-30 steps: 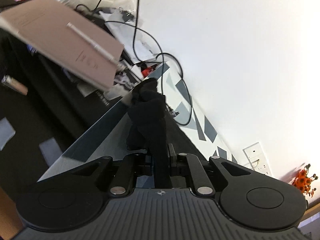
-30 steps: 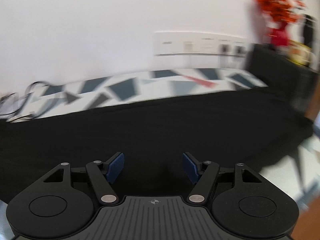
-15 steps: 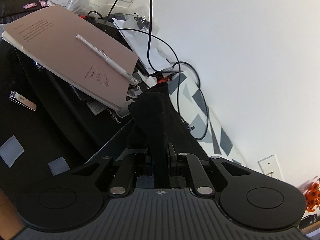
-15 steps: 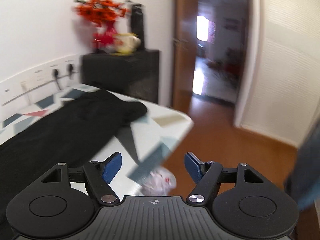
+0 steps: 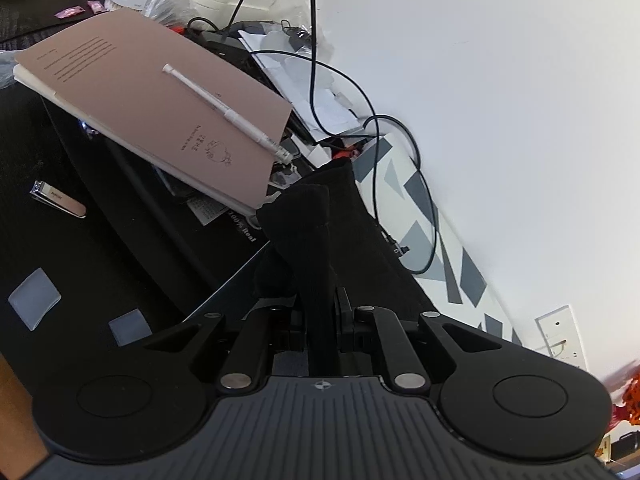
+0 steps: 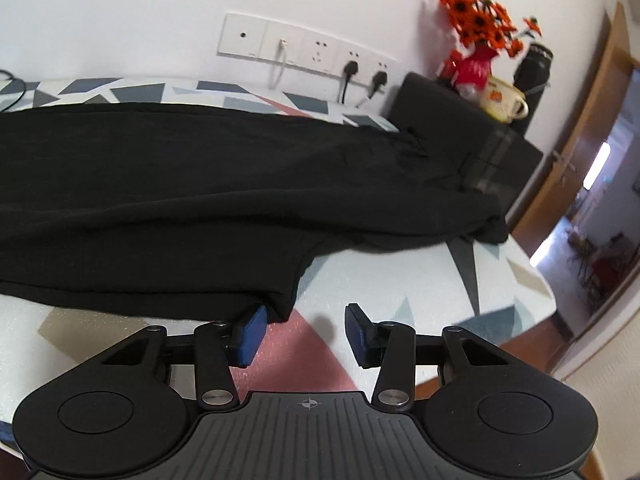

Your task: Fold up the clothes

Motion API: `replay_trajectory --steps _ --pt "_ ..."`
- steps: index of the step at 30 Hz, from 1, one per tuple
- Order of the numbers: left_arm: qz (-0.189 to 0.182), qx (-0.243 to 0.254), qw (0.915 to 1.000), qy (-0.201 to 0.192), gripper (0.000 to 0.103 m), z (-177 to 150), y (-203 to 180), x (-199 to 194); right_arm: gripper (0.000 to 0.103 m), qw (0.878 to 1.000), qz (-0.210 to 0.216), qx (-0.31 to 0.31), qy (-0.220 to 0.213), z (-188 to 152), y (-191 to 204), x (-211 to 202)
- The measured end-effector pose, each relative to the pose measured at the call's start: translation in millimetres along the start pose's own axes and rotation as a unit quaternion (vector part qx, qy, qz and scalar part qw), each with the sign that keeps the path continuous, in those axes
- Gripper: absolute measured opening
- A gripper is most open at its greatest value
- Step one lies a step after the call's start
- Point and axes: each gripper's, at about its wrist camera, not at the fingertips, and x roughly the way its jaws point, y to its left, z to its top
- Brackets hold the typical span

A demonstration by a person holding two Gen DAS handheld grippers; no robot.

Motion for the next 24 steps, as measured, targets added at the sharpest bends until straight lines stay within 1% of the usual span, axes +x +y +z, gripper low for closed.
replay_trajectory --steps 4,6,7,8,9,11,13,14,16,17,19,22,24 --pt "0.005 -0.006 1.0 -0.002 0.012 -2 1 0 0.04 1.0 0.007 0.013 -0.008 16 7 11" --pt "0.006 -0.009 0.9999 -0.004 0.012 -2 1 0 0.038 1.0 0.011 0.027 -0.011 21 8 13" --pt "0.004 -0.011 0.9999 -0.005 0.011 -2 0 -1 0.024 0.999 0.016 0.041 -0.011 25 5 13" --pt "0.001 -0.012 0.9999 -0.007 0.011 -2 -2 -3 0.008 0.997 0.034 0.064 -0.017 28 -2 12" --pt "-0.004 -0.013 0.9999 -0.009 0.011 -2 -3 -5 0.007 0.996 0.032 0.075 -0.041 32 -7 2" --pt "-0.011 -0.011 0.9998 -0.014 0.011 -3 -6 -8 0.007 0.991 0.011 0.083 -0.102 42 -14 -25" --pt "-0.02 -0.016 0.9995 -0.017 0.011 -3 -8 -11 0.007 0.982 -0.016 0.08 -0.169 50 -19 -57" --pt "-0.025 -0.021 0.9993 -0.017 0.011 -3 -8 -12 0.007 0.981 -0.027 0.075 -0.18 50 -21 -63" --pt "-0.037 -0.025 0.9989 -0.013 0.011 -3 -13 -13 0.007 0.986 -0.018 0.086 -0.141 46 -29 -59" --pt "-0.04 -0.023 0.9988 -0.014 0.011 -3 -16 -14 0.007 0.986 -0.013 0.101 -0.13 47 -33 -59" --pt "-0.043 -0.015 0.9987 -0.021 0.011 -4 -23 -17 0.006 0.983 -0.001 0.131 -0.125 56 -37 -64" --pt "-0.047 -0.011 0.9981 -0.038 0.011 2 -25 -21 0.007 0.981 -0.01 0.138 -0.139 55 -37 -73" --pt "-0.047 -0.018 0.998 -0.038 0.011 6 -21 -20 0.007 0.979 -0.017 0.14 -0.149 54 -36 -78"
